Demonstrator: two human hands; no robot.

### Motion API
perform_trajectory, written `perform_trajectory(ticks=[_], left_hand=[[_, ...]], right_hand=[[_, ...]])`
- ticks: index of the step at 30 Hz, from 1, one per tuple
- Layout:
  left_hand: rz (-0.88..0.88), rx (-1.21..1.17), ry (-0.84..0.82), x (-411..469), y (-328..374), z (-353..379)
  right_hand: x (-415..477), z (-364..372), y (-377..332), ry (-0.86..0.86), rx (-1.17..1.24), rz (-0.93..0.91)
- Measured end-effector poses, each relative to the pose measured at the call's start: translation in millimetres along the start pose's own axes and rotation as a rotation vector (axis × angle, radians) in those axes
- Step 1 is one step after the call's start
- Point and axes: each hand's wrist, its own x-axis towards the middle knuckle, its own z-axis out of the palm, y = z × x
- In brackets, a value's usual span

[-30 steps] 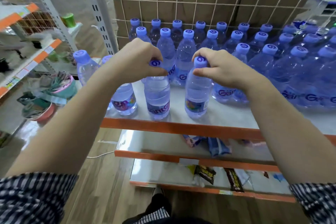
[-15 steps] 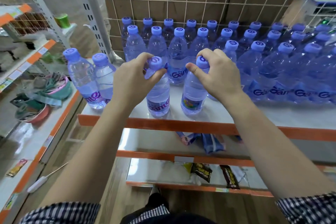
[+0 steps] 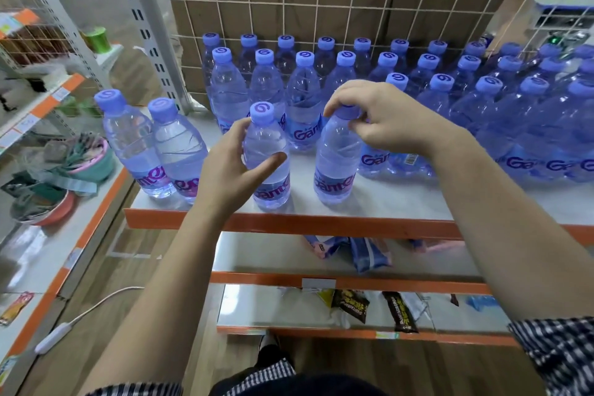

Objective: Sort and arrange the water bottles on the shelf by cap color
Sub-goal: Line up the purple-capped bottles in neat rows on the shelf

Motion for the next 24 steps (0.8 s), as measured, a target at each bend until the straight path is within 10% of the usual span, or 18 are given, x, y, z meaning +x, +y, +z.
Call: perform_trajectory(ticks=[9,24], left_hand=[[-0.03,-0.051,0.039,-9,-14,10],[-0.088,-0.102,-0.007,8,-33,41]], right_hand=[[0,13,4,0.215,-0.168,0.181],[51,-8,44,0.077,-0.293,0.115]])
